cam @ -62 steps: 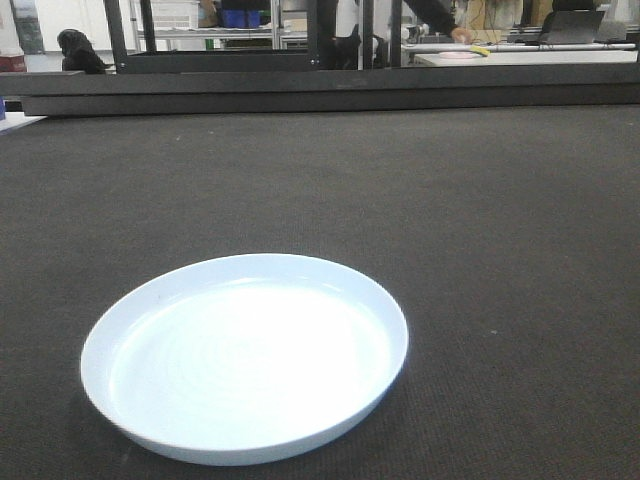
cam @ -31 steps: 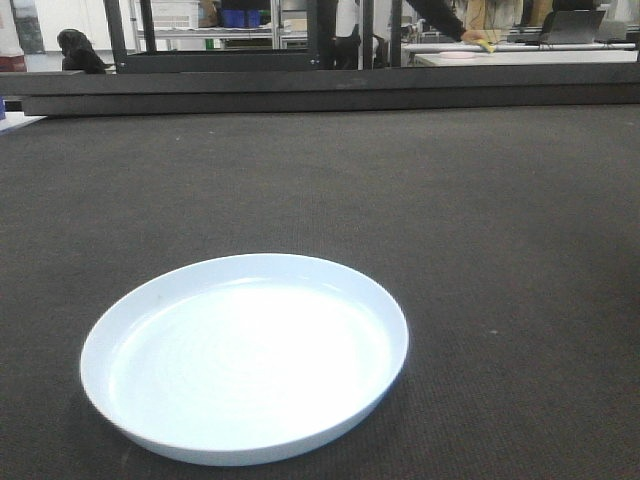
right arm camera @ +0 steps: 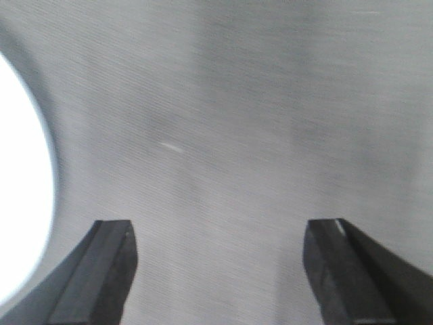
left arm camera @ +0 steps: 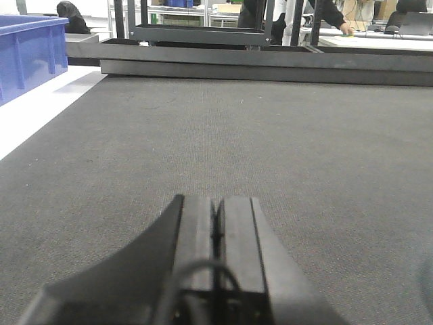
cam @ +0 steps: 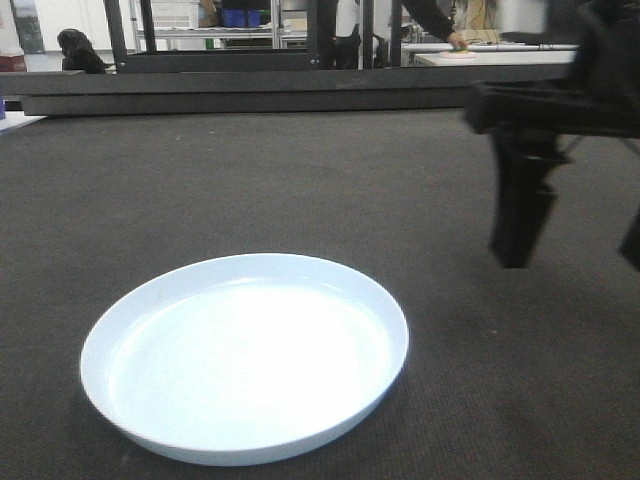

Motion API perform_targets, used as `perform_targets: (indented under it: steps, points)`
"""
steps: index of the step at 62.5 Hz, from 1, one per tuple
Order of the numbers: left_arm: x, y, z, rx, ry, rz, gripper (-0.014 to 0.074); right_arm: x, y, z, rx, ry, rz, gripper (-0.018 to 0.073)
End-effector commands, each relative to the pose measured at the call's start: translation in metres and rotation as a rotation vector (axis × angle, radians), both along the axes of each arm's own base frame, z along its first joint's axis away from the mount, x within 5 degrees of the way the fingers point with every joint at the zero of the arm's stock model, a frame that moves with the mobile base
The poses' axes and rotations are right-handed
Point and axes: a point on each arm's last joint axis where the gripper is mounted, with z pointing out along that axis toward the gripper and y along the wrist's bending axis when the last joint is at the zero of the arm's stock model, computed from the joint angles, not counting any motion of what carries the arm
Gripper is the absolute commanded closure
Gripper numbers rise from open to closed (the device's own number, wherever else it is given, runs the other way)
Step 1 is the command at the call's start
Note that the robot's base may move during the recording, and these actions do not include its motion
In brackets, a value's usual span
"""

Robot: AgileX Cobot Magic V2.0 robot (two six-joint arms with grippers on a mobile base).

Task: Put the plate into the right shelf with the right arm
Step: 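Lower the right gripper onto the white plate's rim and close it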

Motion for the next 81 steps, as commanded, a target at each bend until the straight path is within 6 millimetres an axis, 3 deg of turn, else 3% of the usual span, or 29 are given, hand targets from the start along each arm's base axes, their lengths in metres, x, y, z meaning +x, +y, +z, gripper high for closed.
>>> perform_targets:
  steps: [1,22,49,54,75,81]
  points:
    - [-0.001,0.001,0.005,-0.018,-0.089,0.009,0.0724,0.010,0.017,0.013,0.031,-0.035,-0.016,-0.0062]
    - [-0.001,0.001,0.005,-0.018,-0.089,0.009,0.0724,0.023,0.071,0.000,0.022,0.004,0.098,-0.0062]
    - [-0.001,0.001,0.005,-0.018,-0.089,0.009,0.0724,0.030,0.086,-0.028,0.041,0.079,0.076,-0.0051]
    - [-0.001,0.001,0.005,-0.018,-0.089,0.009,0.0724,0.030,0.087,-0.028,0.050,0.082,0.066,0.0015]
    - [-0.001,0.001,0.005,-0.018,-0.089,0.009,0.0724,0.030,0.087,-0.028,0.052,0.084,0.061,0.0481]
    - [-0.001,0.001,0.005,-0.018,-0.089,0.009,0.0724,0.029,0.087,-0.024,0.057,0.077,0.062,0.0503]
